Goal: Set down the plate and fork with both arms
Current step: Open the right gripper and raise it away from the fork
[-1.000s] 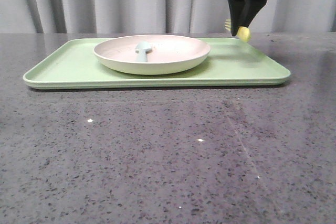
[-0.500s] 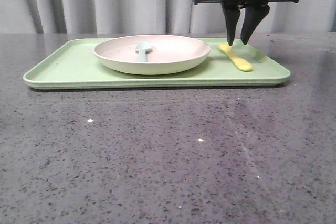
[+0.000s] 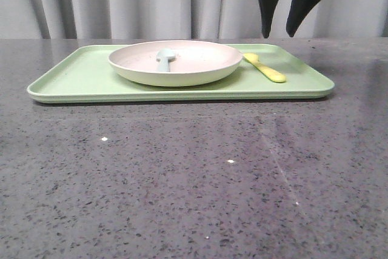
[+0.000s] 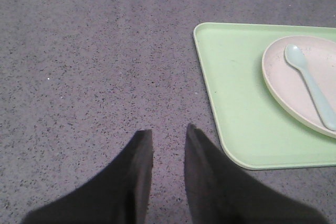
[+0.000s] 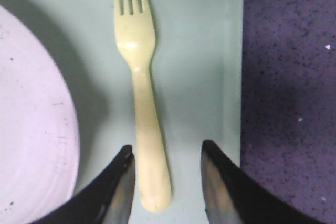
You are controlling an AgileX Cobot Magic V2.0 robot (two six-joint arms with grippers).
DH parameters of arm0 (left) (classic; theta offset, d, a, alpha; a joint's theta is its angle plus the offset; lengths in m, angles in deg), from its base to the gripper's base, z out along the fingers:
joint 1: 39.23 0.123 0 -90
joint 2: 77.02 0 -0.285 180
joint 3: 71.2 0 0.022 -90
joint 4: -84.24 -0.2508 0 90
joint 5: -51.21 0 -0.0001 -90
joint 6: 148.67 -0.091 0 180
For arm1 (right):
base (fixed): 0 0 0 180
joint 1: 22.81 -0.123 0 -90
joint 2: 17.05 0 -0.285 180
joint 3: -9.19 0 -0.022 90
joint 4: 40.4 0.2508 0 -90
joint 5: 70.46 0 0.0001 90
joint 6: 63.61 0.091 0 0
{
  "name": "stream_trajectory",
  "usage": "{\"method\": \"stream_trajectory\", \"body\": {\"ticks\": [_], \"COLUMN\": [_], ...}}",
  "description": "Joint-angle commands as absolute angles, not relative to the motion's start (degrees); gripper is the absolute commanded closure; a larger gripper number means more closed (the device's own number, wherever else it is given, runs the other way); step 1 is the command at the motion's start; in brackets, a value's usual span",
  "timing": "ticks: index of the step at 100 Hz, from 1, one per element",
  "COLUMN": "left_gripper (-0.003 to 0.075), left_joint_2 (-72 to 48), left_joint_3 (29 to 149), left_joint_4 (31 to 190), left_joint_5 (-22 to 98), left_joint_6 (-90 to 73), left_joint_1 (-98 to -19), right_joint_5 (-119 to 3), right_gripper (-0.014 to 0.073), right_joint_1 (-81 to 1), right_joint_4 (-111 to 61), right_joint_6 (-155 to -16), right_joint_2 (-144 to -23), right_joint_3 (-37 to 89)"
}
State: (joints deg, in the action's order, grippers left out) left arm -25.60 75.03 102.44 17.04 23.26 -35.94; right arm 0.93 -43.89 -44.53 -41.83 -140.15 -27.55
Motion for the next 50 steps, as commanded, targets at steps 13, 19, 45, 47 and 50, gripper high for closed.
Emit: {"method": "stream_trajectory", "body": {"ticks": [13, 19, 45, 47, 50], "left_gripper": [0.0552, 0.0552, 0.0552, 0.0552, 0.0552], "left_joint_2": [-25.9, -25.9, -26.4, -26.6, -26.8], "left_joint_3": [76.7, 76.7, 76.7, 76.7, 76.7], "left_joint_4": [103.7, 103.7, 103.7, 103.7, 103.7], "left_joint_5": [21.4, 21.4, 19.9, 19.9, 19.9], "left_joint_6": [23.8, 23.8, 23.8, 23.8, 23.8], "left_joint_1": [-35.9, -35.9, -35.9, -35.9, -35.9], "right_joint_5": [2.6, 0.3, -11.7, -12.4, -13.9], "right_gripper": [0.0274, 0.0274, 0.0274, 0.0274, 0.0274], "right_joint_1": [-44.2, -44.4, -44.5, -44.5, -44.5], "right_joint_4": [-45.2, -45.2, -45.2, -45.2, -45.2], "right_joint_6": [-42.3, -42.3, -42.3, -42.3, -42.3], "right_joint_2": [-128.3, -125.4, -109.8, -108.9, -106.6], "right_joint_3": [-20.3, -16.6, 2.9, 4.0, 6.7]}}
